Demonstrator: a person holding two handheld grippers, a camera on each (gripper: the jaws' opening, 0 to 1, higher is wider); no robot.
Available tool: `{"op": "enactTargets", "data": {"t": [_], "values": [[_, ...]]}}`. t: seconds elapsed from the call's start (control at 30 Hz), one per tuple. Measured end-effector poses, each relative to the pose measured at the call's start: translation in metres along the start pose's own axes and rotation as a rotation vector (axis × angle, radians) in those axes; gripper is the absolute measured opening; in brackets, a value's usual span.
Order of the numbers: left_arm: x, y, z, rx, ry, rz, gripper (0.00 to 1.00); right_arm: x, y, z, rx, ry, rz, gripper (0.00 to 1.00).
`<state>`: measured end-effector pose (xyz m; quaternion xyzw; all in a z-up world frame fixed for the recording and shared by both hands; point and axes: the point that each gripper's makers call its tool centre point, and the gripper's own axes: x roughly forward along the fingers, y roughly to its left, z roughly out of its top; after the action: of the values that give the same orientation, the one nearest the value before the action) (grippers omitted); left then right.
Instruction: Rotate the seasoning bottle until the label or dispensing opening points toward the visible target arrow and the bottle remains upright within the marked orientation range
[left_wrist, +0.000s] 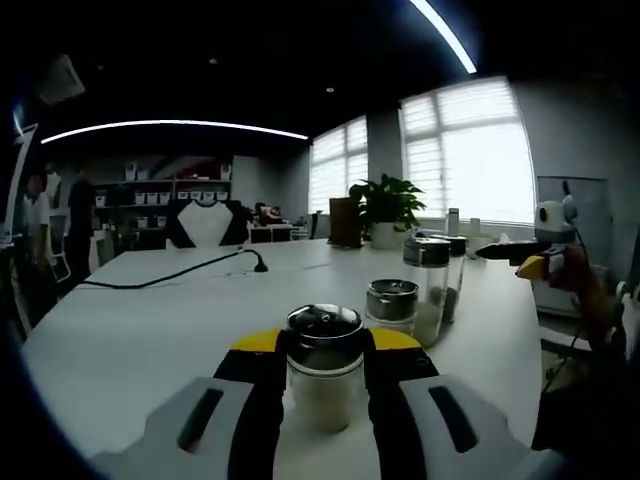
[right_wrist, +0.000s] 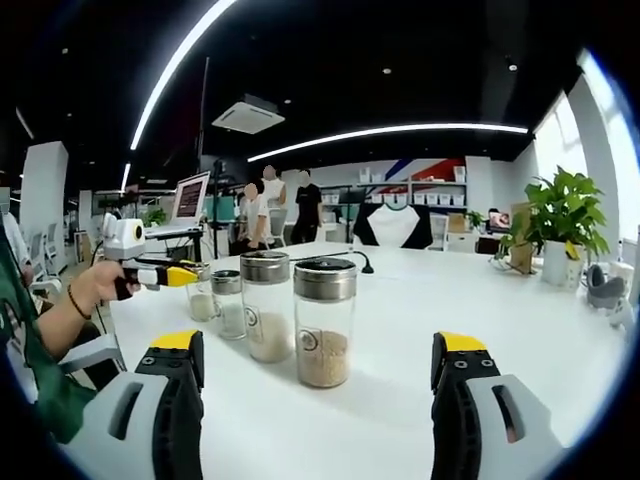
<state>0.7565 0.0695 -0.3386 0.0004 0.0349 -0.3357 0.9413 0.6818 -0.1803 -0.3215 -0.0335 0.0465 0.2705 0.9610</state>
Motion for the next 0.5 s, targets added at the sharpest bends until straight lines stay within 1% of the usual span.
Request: {"op": "enactTargets", "data": {"t": [0.17,0.3,0.5], "values": [[0.0006,0.0007,0.0003,0.001,0.0,0.057,0.31,0.0001,-0.0031,-0.0004,-0.029,0.006,-0.015,0.98],[0.0,0.0009,0.0001,-0.004,0.002,0.098,0.31,0.0002,-0.0033,-0.0002,-0.03,0.004,-0.014,0.99],[-0.0002,0.0015,-0.0001,0.0,-0.002,0.126,0.32,-0.0008,-0.005,0.0004,-0.031,0.002,-0.016,0.99]]}}
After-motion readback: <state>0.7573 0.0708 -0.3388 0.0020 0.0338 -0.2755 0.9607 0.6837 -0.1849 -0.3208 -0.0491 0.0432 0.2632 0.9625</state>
